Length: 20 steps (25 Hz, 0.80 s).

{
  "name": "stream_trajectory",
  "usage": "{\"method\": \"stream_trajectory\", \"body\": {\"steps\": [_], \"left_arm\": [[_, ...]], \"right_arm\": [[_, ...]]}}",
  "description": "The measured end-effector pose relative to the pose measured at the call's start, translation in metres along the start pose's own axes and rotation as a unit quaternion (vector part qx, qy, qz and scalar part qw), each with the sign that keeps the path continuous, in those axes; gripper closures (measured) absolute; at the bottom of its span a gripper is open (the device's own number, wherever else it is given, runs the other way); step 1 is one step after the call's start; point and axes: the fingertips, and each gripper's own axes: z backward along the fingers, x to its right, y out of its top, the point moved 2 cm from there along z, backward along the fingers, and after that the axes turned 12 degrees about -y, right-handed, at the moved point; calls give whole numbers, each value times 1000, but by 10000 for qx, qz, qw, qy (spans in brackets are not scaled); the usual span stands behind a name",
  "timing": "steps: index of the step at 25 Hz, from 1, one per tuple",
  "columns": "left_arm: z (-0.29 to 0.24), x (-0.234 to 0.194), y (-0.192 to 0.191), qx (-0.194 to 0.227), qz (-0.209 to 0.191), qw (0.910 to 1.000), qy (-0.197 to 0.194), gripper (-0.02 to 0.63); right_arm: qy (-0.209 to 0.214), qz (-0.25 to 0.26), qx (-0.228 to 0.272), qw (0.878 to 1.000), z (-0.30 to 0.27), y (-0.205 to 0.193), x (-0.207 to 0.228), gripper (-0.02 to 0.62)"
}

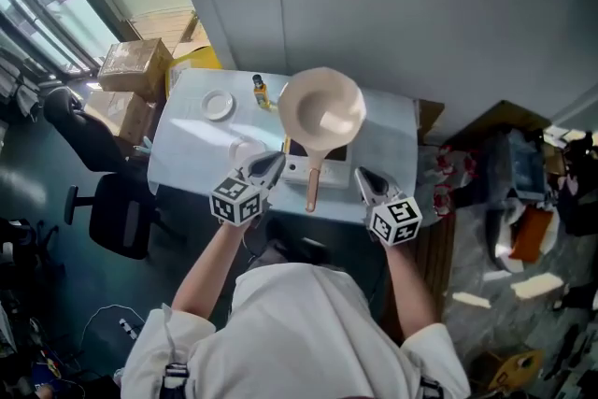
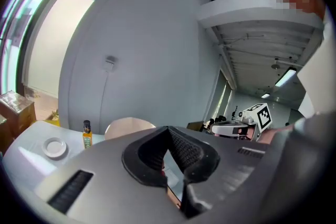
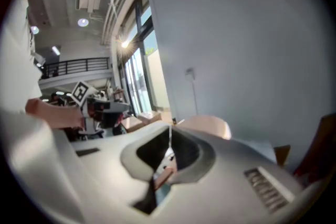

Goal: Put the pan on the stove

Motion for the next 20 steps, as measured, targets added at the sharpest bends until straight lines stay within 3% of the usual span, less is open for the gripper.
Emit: {"method": "stream_trajectory", "body": {"steps": [12,20], "left_arm": [[47,13,27,187,-652,9973,279,586],[56,0,32,198,-669,9973,230,586]], "right_arm": [[-402,320,461,9976,23,33,-12,561],[-709,341,613,9950,26,42,-21,562]]}}
